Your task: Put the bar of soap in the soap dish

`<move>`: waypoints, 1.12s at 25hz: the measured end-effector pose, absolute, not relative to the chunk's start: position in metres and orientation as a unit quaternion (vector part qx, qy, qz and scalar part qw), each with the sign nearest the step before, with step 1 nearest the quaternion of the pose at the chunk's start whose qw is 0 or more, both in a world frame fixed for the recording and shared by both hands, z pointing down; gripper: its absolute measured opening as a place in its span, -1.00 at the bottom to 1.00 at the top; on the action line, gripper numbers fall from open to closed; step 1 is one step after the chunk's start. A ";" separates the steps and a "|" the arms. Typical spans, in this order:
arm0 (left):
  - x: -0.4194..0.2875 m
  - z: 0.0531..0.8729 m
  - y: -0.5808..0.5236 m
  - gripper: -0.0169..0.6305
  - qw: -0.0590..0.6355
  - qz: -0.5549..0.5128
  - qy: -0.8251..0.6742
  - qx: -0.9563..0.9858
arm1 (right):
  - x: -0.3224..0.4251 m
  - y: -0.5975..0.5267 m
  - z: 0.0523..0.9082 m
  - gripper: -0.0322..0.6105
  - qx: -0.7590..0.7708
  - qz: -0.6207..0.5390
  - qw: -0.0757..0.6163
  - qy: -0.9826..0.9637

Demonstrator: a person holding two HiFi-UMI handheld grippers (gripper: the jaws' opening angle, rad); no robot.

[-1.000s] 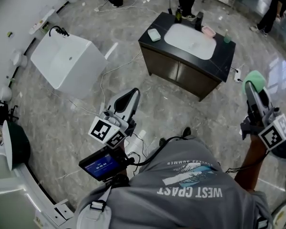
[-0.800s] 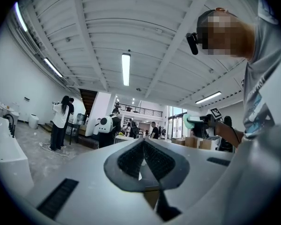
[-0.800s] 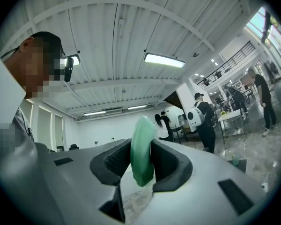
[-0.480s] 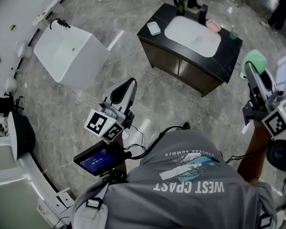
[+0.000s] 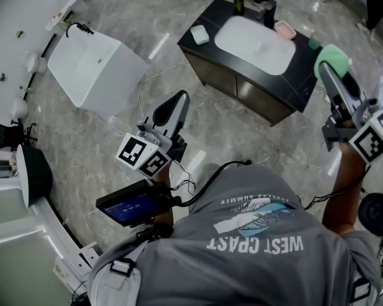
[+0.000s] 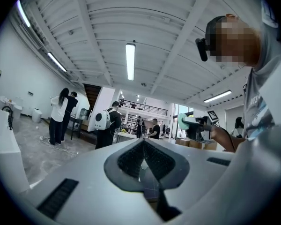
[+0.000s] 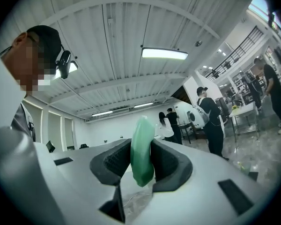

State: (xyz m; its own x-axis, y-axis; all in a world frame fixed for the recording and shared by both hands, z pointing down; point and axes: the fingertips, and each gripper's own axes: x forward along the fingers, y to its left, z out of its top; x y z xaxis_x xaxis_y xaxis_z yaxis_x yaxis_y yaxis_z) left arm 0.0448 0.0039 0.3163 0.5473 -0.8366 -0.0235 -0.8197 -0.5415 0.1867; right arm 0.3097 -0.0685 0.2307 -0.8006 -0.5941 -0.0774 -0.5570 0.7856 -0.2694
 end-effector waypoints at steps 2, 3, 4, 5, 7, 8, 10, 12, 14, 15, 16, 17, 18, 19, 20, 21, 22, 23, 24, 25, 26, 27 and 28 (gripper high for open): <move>0.046 0.315 -0.003 -0.93 0.069 -0.044 -0.475 0.876 | 0.304 -0.079 0.236 -0.51 -0.299 -0.123 0.079 0.943; 0.045 0.315 -0.007 -0.93 0.067 -0.040 -0.476 0.876 | 0.302 -0.082 0.239 -0.52 -0.298 -0.126 0.078 0.943; 0.043 0.315 -0.010 -0.93 0.066 -0.037 -0.477 0.875 | 0.299 -0.085 0.241 -0.52 -0.297 -0.129 0.076 0.943; 0.039 0.314 -0.012 -0.93 0.066 -0.037 -0.478 0.875 | 0.297 -0.088 0.242 -0.52 -0.298 -0.130 0.075 0.943; 0.030 0.315 -0.016 -0.93 0.062 -0.036 -0.480 0.874 | 0.293 -0.092 0.243 -0.52 -0.303 -0.131 0.075 0.941; 0.025 0.317 -0.018 -0.93 0.061 -0.035 -0.481 0.874 | 0.291 -0.095 0.244 -0.52 -0.308 -0.131 0.078 0.939; 0.015 0.320 -0.023 -0.93 0.059 -0.033 -0.476 0.877 | 0.287 -0.098 0.246 -0.52 -0.316 -0.136 0.091 0.935; 0.003 0.319 -0.027 -0.93 0.059 -0.032 -0.468 0.881 | 0.276 -0.100 0.245 -0.52 -0.324 -0.138 0.089 0.932; -0.013 0.316 -0.034 -0.93 0.063 -0.035 -0.465 0.883 | 0.258 -0.104 0.239 -0.52 -0.332 -0.132 0.071 0.931; -0.020 0.314 -0.039 -0.93 0.066 -0.037 -0.461 0.884 | 0.249 -0.107 0.235 -0.52 -0.335 -0.128 0.067 0.931; -0.027 0.312 -0.044 -0.93 0.067 -0.040 -0.456 0.887 | 0.242 -0.111 0.231 -0.52 -0.338 -0.126 0.066 0.930; -0.034 0.311 -0.049 -0.93 0.067 -0.042 -0.451 0.889 | 0.234 -0.114 0.227 -0.52 -0.342 -0.124 0.067 0.929; -0.042 0.311 -0.052 -0.93 0.067 -0.042 -0.448 0.890 | 0.225 -0.117 0.226 -0.52 -0.345 -0.123 0.068 0.928; -0.051 0.313 -0.055 -0.93 0.068 -0.043 -0.446 0.891 | 0.216 -0.120 0.226 -0.52 -0.347 -0.122 0.067 0.928; -0.061 0.315 -0.058 -0.93 0.069 -0.043 -0.446 0.892 | 0.207 -0.122 0.227 -0.52 -0.347 -0.122 0.065 0.927; -0.071 0.318 -0.062 -0.93 0.069 -0.044 -0.445 0.892 | 0.197 -0.124 0.228 -0.52 -0.348 -0.121 0.063 0.927; -0.081 0.320 -0.065 -0.93 0.068 -0.044 -0.446 0.891 | 0.188 -0.126 0.228 -0.52 -0.351 -0.120 0.061 0.927; -0.091 0.322 -0.067 -0.93 0.065 -0.043 -0.447 0.891 | 0.180 -0.128 0.229 -0.52 -0.354 -0.119 0.059 0.926; -0.100 0.325 -0.069 -0.93 0.062 -0.040 -0.448 0.891 | 0.173 -0.129 0.229 -0.52 -0.358 -0.119 0.059 0.924; -0.108 0.329 -0.071 -0.93 0.061 -0.035 -0.450 0.890 | 0.164 -0.130 0.229 -0.52 -0.362 -0.119 0.057 0.923; -0.116 0.332 -0.073 -0.93 0.063 -0.032 -0.452 0.889 | 0.156 -0.132 0.229 -0.52 -0.363 -0.120 0.054 0.922; -0.122 0.335 -0.076 -0.93 0.068 -0.033 -0.451 0.889 | 0.147 -0.133 0.228 -0.52 -0.363 -0.118 0.052 0.923; -0.127 0.336 -0.079 -0.93 0.074 -0.037 -0.449 0.890 | 0.139 -0.134 0.225 -0.52 -0.362 -0.115 0.050 0.924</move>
State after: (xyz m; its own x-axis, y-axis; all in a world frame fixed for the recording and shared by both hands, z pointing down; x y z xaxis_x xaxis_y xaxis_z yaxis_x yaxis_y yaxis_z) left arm -0.1272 -0.0785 0.3365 0.5938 -0.8046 0.0007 -0.7936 -0.5855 0.1653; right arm 0.1394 -0.1335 0.2253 -0.7332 -0.6800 -0.0084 -0.6570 0.7116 -0.2489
